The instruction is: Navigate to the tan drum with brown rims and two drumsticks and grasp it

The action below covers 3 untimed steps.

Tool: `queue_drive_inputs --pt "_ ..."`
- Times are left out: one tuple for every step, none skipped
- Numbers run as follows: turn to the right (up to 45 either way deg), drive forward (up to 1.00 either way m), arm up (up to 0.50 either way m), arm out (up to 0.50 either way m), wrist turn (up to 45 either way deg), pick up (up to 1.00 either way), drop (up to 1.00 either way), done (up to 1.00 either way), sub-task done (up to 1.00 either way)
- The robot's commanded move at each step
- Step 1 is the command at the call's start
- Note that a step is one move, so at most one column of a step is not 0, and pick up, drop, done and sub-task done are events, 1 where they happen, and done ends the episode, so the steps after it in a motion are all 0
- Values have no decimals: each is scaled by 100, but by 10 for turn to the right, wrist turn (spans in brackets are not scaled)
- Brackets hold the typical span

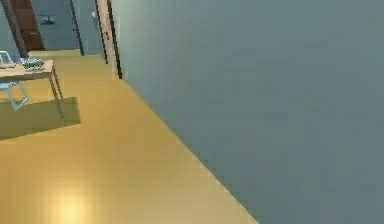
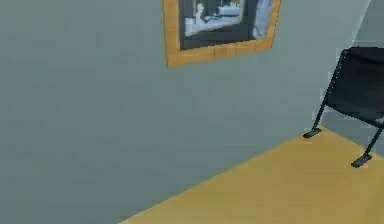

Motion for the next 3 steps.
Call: queue_drive_inputs --pt "-240 0 0 0 0 0 0 0 0" --pt "0 100 0 0 0 0 0 0 0" --pt "-30 0 0 0 0 0 0 0 0"
